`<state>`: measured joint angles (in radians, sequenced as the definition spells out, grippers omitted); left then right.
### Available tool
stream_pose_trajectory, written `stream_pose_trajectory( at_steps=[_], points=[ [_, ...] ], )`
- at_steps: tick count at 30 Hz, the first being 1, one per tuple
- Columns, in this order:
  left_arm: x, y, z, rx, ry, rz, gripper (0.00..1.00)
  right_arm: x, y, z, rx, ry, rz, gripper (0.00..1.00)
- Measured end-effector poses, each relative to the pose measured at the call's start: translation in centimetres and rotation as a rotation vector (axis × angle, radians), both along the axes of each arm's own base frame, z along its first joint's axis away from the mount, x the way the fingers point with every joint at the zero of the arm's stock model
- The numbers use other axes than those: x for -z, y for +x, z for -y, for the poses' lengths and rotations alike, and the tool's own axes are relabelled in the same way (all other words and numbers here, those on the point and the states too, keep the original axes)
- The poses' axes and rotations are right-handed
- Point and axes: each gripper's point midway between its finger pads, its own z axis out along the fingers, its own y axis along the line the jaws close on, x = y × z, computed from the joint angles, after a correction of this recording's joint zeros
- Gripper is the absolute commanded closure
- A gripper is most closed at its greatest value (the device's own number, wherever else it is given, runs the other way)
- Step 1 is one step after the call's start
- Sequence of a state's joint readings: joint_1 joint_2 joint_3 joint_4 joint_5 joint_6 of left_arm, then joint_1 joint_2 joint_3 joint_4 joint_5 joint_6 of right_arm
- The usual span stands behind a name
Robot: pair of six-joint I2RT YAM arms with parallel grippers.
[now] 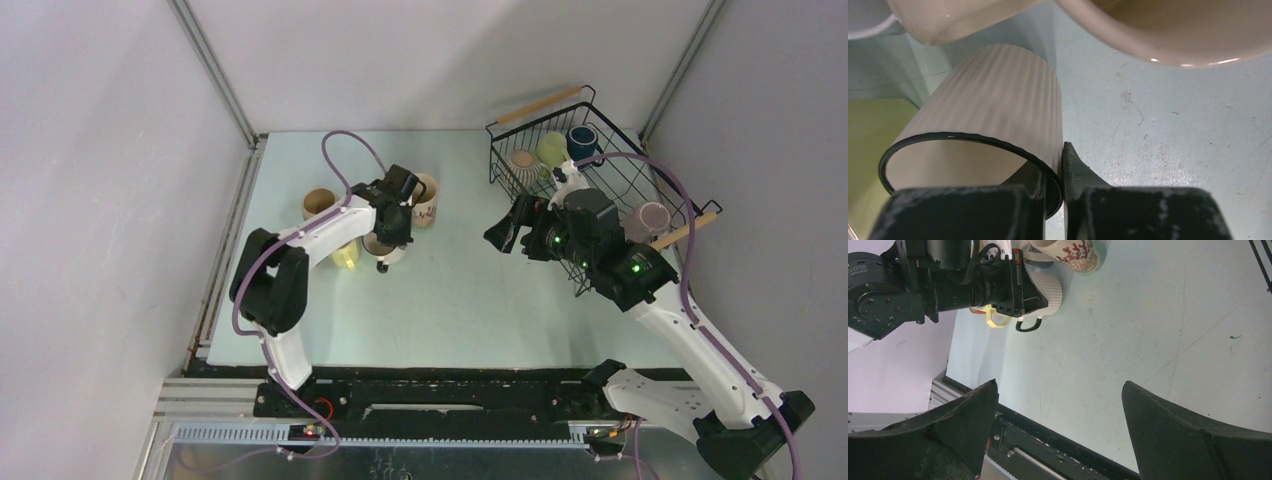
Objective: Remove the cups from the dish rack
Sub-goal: Place the cup at the center of the board.
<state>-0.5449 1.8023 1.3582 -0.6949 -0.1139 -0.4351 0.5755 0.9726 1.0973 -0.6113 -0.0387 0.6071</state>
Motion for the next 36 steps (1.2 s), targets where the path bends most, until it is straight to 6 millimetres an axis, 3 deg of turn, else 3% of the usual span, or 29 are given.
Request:
stream_pose_trajectory(
  at_steps=[7,21,27,31,36],
  points=[
    [0.1,0.2,0.0,-0.003,0.010,0.002,0.77,0.2,-0.1,0.1,0.003,-0.006,-0.006,0.00],
    [-0.1,1.0,0.0,0.004,0.021,0.035,0.64,0.2,-0.2,-0.1,-0.003,-0.007,-0.005,0.00],
    [-0.1,0.7,0.1,0.017,0.016,0.026,0.48,0.2,-0.2,-0.1,-0.003,-0.007,-0.005,0.00],
    [-0.9,0.4,0.1,0.028,0.002,0.030,0.37,0.4,-0.1,-0.2,-0.003,-0.011,-0.011,0.00],
    [-3.5,0.1,0.5,0.053,-0.045,0.072,0.23,0.7,0.1,-0.3,-0.003,-0.016,-0.020,0.00]
  ],
)
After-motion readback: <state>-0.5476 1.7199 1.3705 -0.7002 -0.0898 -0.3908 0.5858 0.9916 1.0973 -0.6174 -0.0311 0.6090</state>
